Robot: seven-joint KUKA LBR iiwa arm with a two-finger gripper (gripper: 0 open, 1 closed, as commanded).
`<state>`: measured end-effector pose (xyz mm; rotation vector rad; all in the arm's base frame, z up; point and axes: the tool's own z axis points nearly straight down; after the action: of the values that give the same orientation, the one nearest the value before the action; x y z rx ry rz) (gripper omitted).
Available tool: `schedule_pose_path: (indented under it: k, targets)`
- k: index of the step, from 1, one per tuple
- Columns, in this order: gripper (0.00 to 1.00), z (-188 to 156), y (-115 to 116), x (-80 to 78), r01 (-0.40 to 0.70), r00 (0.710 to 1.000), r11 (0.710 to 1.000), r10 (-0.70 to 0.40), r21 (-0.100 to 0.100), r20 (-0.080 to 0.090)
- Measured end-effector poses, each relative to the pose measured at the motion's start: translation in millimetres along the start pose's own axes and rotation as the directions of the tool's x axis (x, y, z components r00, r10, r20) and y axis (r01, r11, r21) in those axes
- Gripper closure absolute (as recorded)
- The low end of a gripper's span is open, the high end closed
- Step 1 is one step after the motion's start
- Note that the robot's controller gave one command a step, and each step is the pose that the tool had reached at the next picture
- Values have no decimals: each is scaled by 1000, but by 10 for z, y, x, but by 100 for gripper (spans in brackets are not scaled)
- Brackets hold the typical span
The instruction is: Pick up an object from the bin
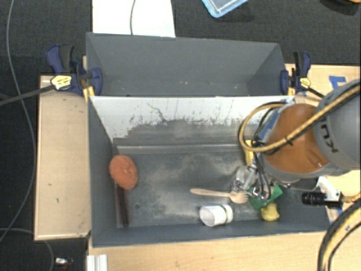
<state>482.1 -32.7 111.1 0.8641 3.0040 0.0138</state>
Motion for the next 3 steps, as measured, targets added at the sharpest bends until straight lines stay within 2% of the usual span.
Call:
schedule_pose_path:
  k: [1,2,3]
  targets:
    - [0,48,144,96,178,984,984,-178,0,0]
    - [0,95,182,108,-63,998,998,63,-1,1]
    - [0,61,167,10,266,964,964,-266,-1,2]
